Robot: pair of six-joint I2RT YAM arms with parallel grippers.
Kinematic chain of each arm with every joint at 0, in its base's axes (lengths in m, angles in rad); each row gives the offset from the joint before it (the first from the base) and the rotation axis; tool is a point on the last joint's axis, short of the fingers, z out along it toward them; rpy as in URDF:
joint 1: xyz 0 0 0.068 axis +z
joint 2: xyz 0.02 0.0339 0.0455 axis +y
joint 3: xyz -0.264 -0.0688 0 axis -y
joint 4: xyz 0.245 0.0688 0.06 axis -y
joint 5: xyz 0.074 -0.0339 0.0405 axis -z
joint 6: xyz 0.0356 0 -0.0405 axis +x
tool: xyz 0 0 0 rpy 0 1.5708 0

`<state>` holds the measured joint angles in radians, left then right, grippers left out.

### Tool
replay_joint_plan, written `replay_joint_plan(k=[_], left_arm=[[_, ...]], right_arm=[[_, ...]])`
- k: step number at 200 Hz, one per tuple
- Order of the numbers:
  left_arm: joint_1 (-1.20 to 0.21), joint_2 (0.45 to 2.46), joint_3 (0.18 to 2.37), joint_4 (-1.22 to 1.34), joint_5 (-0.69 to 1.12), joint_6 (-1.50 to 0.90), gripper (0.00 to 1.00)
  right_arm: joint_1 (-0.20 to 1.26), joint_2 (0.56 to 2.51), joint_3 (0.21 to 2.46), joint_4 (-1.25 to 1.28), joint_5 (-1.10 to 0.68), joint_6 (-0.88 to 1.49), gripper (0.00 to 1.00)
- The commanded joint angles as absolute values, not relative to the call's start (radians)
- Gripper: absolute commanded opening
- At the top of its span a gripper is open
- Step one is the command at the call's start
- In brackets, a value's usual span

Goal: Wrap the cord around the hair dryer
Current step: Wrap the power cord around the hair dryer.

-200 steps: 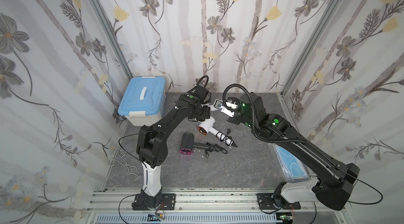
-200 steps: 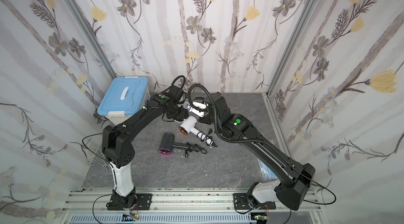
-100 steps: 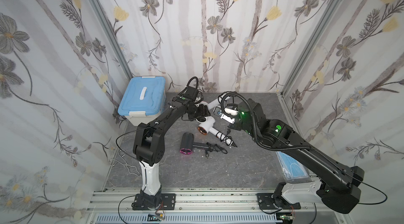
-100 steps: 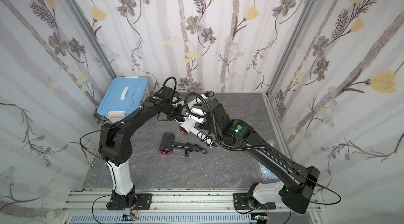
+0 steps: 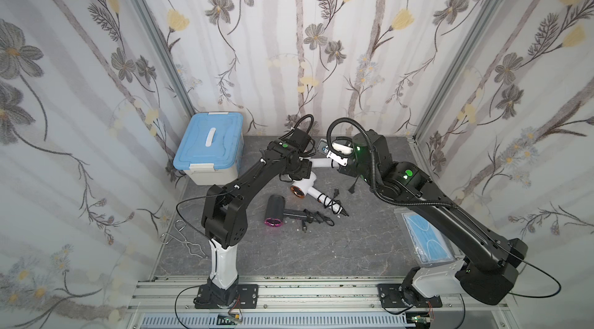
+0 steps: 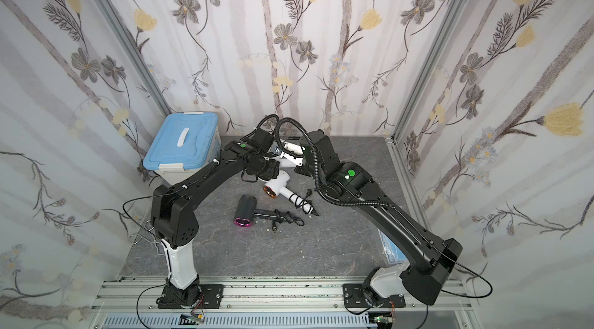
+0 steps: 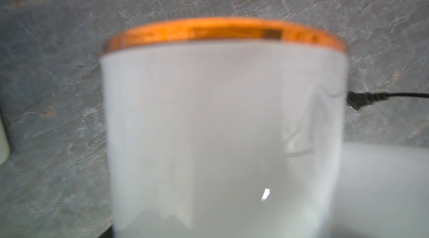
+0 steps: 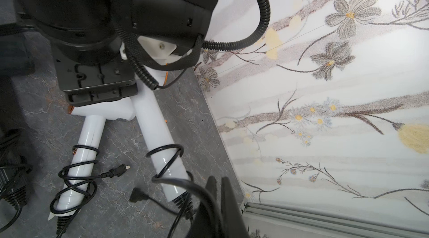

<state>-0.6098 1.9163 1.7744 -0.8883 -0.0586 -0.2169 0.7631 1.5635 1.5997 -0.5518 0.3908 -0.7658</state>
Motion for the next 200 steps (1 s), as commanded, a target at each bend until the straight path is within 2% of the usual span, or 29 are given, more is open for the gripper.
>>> replay_joint_plan(k=[1, 36, 67, 113, 145, 164, 182, 200], left_arm=[[-0.655, 1.883, 1.743, -0.921, -0.262, -0.045, 0.0], [-0.72, 1.813, 1.683, -0.895, -0.259, 0.092, 0.0], [-0.734, 1.731, 1.606, -0.86, -0.149, 0.139, 0.0], [-0.744, 1.54, 1.423, -0.689, 0.077, 0.148, 0.0], [-0.737, 1.466, 1.407, -0.609, 0.18, 0.062, 0.0], [-0.723, 1.446, 1.446, -0.606, 0.177, -0.008, 0.0], [-0.716, 1.444, 1.541, -0.625, 0.129, -0.074, 0.0], [-0.716, 1.468, 1.648, -0.675, 0.065, -0.126, 0.0]], right_arm=[[0.723, 1.586, 1.643, -0.416, 0.334, -0.782, 0.0], [0.659, 1.63, 1.645, -0.378, 0.262, -0.767, 0.0], [0.586, 1.638, 1.641, -0.355, 0.128, -0.702, 0.0], [0.472, 1.649, 1.588, -0.336, -0.144, -0.567, 0.0], [0.408, 1.667, 1.528, -0.325, -0.415, -0.485, 0.0], [0.37, 1.663, 1.48, -0.288, -0.521, -0.431, 0.02], [0.345, 1.648, 1.434, -0.244, -0.615, -0.388, 0.14], [0.342, 1.625, 1.397, -0.218, -0.698, -0.351, 0.21]])
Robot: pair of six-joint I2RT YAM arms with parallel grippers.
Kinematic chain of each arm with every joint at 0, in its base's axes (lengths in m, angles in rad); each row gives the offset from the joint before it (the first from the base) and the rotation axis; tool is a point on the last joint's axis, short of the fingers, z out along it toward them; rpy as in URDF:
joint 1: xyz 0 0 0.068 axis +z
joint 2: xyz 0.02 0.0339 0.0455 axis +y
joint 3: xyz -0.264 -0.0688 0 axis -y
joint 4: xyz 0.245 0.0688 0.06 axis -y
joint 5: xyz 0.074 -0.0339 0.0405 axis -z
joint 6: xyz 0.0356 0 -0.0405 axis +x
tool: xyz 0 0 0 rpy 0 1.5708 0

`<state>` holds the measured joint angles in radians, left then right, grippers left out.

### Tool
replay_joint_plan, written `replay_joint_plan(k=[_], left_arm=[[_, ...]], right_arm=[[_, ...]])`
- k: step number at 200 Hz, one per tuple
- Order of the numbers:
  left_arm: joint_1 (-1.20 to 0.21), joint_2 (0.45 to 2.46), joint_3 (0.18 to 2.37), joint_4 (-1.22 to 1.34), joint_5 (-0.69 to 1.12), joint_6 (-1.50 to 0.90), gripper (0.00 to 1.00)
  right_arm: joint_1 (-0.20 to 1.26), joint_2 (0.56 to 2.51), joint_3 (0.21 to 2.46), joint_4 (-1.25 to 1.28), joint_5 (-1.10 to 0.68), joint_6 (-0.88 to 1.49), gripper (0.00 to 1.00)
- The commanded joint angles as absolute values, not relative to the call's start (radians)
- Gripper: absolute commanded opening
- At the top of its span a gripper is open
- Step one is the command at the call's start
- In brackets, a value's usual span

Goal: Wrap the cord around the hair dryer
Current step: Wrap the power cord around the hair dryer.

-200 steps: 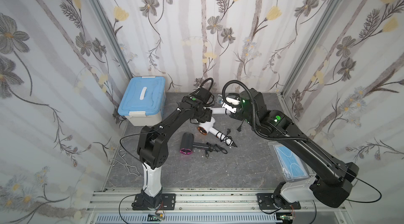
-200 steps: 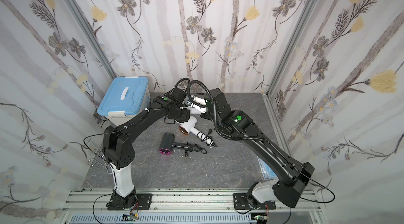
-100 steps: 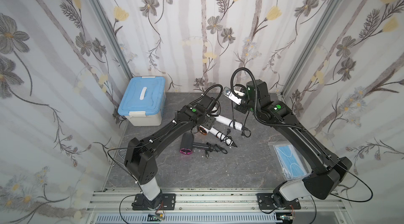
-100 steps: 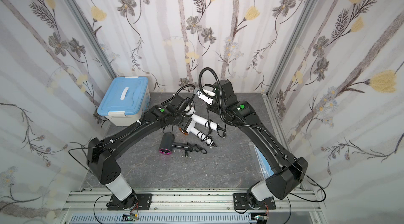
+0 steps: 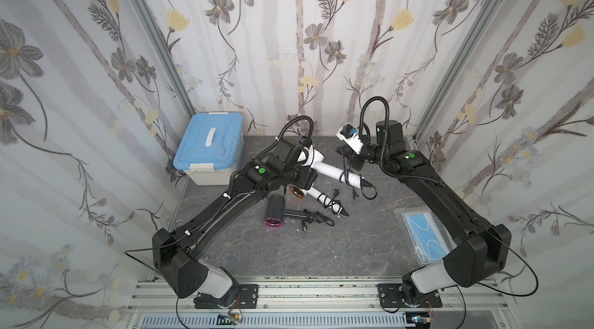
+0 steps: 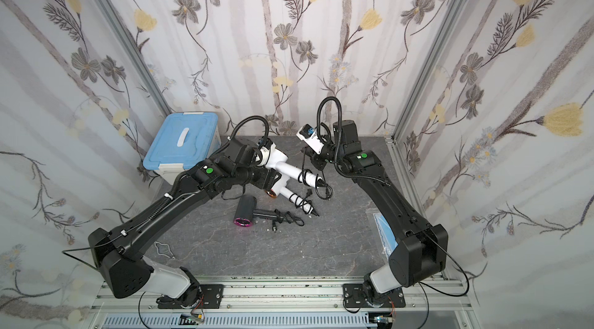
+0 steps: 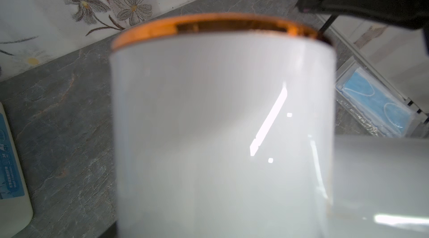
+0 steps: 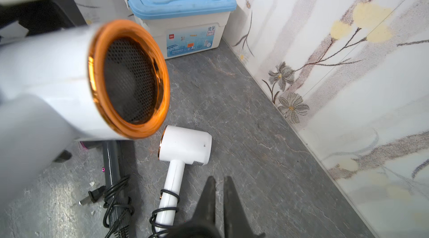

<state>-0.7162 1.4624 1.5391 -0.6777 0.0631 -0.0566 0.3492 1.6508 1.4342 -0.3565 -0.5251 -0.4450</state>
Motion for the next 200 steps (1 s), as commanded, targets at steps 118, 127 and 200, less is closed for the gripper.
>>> replay_joint_plan(k=[118, 127, 200], left_arm=[[-0.732, 1.613, 2.056, -0.846, -0.002, -0.195, 0.0], [-0.732, 1.614, 2.061, -0.845, 0.003, -0.199, 0.0], [-0.73, 1.631, 2.108, -0.883, -0.025, -0.21, 0.0]], right_arm=[[0.294, 1.499, 1.051, 0.155, -0.838, -0.088, 0.54], [0.294, 1.499, 1.035, 0.175, -0.843, -0.077, 0.54], [0.294, 1.532, 0.929, 0.283, -0.83, -0.026, 0.49]])
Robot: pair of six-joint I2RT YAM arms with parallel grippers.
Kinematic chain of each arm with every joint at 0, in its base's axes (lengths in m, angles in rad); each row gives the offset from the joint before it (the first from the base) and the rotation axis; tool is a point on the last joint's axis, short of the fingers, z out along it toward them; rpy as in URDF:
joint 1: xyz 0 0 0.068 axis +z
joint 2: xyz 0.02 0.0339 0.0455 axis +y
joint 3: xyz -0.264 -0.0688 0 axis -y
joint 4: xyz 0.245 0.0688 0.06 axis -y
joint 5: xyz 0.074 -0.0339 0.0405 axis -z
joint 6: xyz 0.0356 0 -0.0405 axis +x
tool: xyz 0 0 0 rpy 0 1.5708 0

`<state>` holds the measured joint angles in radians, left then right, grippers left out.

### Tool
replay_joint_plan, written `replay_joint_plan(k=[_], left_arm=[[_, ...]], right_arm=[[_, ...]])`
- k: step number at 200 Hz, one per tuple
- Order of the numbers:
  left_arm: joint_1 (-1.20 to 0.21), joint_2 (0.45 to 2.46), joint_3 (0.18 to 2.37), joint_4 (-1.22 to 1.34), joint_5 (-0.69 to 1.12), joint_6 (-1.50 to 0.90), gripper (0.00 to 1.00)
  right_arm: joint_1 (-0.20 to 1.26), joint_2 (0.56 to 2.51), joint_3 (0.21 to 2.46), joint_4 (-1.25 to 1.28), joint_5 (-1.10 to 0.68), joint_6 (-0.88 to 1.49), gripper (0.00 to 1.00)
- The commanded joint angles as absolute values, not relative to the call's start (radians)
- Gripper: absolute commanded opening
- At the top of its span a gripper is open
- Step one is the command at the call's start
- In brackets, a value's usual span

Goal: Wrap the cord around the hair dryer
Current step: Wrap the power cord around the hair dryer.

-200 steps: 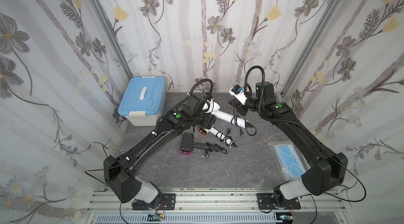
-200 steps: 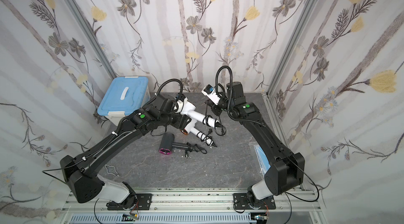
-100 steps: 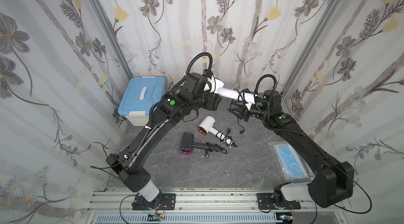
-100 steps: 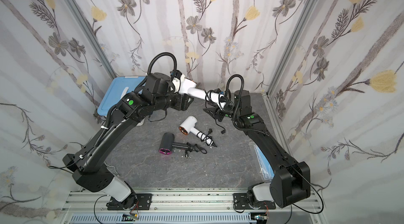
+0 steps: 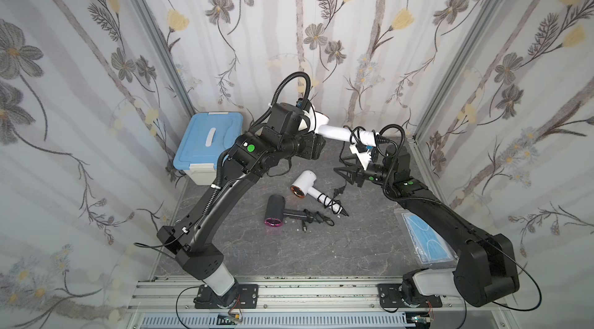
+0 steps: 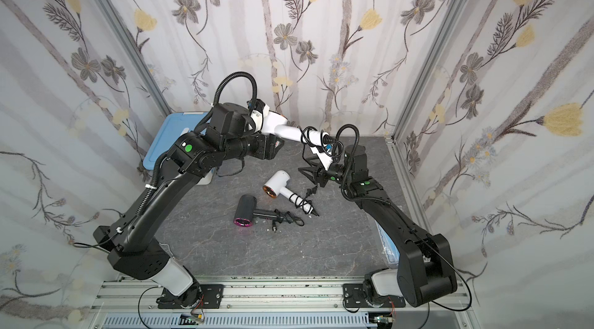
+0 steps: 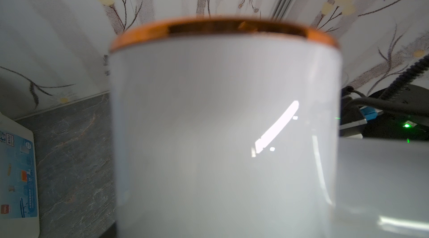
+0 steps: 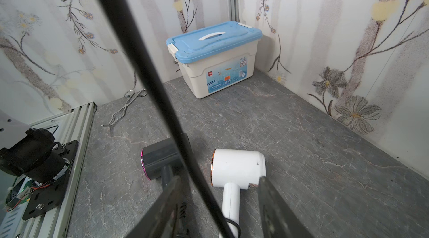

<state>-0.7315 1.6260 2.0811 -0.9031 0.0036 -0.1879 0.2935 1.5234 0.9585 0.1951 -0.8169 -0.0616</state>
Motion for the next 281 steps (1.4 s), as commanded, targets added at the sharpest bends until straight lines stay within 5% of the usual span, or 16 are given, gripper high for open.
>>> replay_joint_plan(k=[1, 17, 36, 77, 127, 194, 281], left_arm=[[-0.73, 1.632, 2.109, -0.884, -0.026, -0.211, 0.0], [-0.729, 1.643, 2.131, -0.903, -0.062, -0.224, 0.0], [-0.719, 1.65, 2.138, -0.905, -0.121, -0.253, 0.0], [-0.638, 1.649, 2.009, -0.828, -0.267, -0.365, 0.0], [-0.569, 1.638, 1.817, -0.659, -0.469, -0.493, 0.0], [-0.542, 1.786, 1.824, -0.634, -0.578, -0.539, 0.0], [-0.556, 1.896, 1.715, -0.617, -0.598, -0.321, 0.0]], right_arm=[[0.294, 1.532, 0.927, 0.284, -0.83, -0.025, 0.49], [0.294, 1.524, 0.882, 0.302, -0.817, -0.008, 0.41], [0.294, 1.503, 0.823, 0.34, -0.792, 0.032, 0.2], [0.294, 1.467, 0.801, 0.298, -0.746, 0.061, 0.0], [0.318, 1.387, 0.839, 0.076, -0.667, -0.023, 0.0], [0.492, 1.294, 1.055, -0.392, -0.424, -0.183, 0.0], [0.543, 1.257, 1.336, -0.489, -0.17, -0.365, 0.0]])
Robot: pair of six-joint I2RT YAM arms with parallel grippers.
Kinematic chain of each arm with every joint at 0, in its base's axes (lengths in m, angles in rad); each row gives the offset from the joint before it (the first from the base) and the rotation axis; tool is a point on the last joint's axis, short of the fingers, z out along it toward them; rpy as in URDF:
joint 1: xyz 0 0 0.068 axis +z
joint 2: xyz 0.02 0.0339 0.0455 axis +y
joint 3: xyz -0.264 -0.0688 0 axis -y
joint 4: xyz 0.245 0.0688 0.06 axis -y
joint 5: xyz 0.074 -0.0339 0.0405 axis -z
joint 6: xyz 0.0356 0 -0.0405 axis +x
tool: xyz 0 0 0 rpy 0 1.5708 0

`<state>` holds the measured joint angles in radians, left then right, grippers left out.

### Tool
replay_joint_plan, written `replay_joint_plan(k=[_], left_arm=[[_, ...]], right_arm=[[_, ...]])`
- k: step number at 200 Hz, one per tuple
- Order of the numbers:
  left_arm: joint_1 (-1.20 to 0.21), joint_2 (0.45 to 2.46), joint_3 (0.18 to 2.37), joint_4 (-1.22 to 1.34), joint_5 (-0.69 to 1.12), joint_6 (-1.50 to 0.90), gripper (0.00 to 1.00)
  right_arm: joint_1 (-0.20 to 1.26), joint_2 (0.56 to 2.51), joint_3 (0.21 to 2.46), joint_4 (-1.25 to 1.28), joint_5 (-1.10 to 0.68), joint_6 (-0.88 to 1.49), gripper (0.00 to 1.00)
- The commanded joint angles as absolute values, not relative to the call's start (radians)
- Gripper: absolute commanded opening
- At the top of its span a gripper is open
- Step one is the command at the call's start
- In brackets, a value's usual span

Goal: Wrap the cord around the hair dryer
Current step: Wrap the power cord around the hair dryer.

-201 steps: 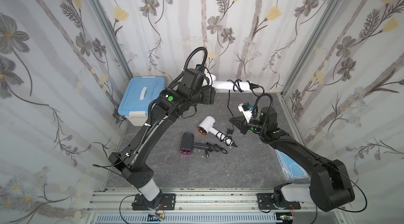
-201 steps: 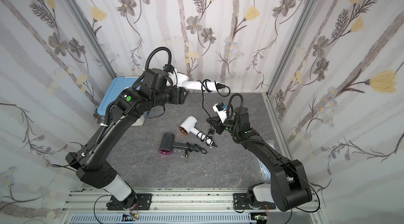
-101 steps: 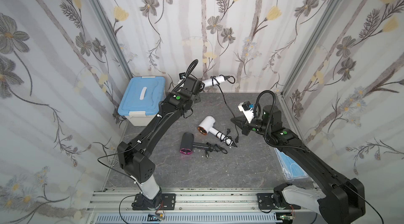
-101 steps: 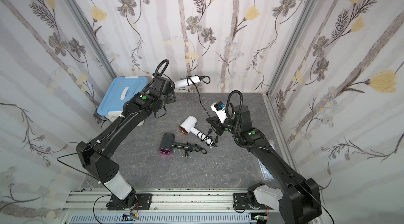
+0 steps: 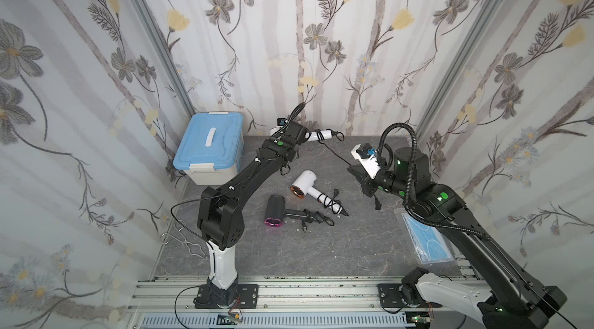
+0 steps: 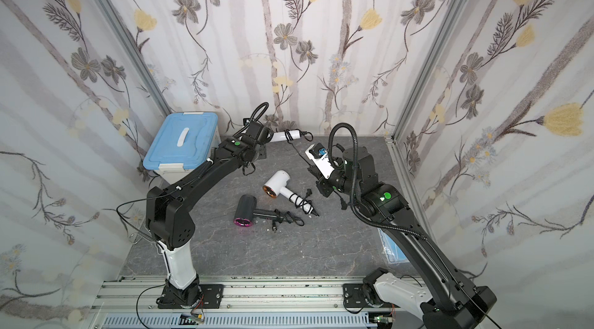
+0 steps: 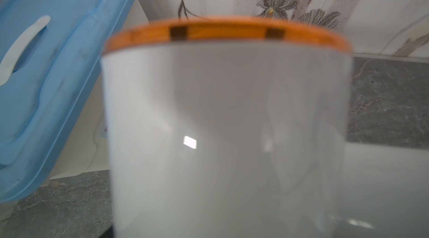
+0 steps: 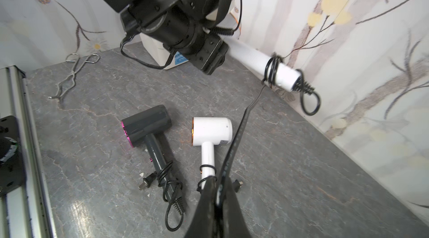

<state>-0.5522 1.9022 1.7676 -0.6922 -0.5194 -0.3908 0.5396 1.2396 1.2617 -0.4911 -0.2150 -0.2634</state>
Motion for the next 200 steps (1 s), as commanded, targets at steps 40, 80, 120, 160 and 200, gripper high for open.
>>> replay_joint_plan(k=[40, 80, 120, 160, 200], left_arm=[[-0.613, 1.882, 1.678, -0.638, -0.532, -0.131, 0.0], [-0.679, 1.878, 1.678, -0.747, -0.506, 0.002, 0.0], [-0.716, 1.799, 1.616, -0.754, -0.415, 0.026, 0.0], [-0.716, 1.649, 1.529, -0.709, -0.202, 0.048, 0.0], [-0.698, 1.55, 1.511, -0.682, 0.062, 0.008, 0.0]], right_arm=[[0.543, 1.395, 1.515, -0.47, -0.159, -0.456, 0.0], [0.543, 1.566, 1.719, -0.477, -0.171, -0.52, 0.0], [0.513, 1.718, 1.843, -0.498, -0.141, -0.535, 0.0], [0.425, 1.771, 1.829, -0.508, -0.194, -0.484, 0.0], [0.383, 1.747, 1.659, -0.412, -0.302, -0.429, 0.0]])
